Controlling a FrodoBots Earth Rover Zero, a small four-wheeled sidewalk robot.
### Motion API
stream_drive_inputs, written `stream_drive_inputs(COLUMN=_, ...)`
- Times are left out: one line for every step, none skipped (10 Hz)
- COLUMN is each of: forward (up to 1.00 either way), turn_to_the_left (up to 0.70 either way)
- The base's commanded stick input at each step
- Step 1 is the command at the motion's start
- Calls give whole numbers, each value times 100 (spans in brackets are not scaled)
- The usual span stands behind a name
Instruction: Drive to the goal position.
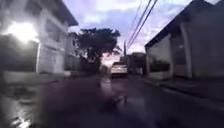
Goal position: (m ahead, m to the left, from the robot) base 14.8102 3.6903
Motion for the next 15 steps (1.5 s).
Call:
stream_drive_inputs(forward=70, turn_to_the_left=0)
stream_drive_inputs(forward=70, turn_to_the_left=0)
stream_drive_inputs(forward=70, turn_to_the_left=0)
stream_drive_inputs(forward=70, turn_to_the_left=0)
stream_drive_inputs(forward=70, turn_to_the_left=0)
stream_drive_inputs(forward=70, turn_to_the_left=0)
stream_drive_inputs(forward=70, turn_to_the_left=0)
stream_drive_inputs(forward=70, turn_to_the_left=0)
stream_drive_inputs(forward=70, turn_to_the_left=0)
stream_drive_inputs(forward=70, turn_to_the_left=0)
stream_drive_inputs(forward=70, turn_to_the_left=0)
stream_drive_inputs(forward=70, turn_to_the_left=0)
stream_drive_inputs(forward=70, turn_to_the_left=0)
stream_drive_inputs(forward=70, turn_to_the_left=0)
stream_drive_inputs(forward=70, turn_to_the_left=0)
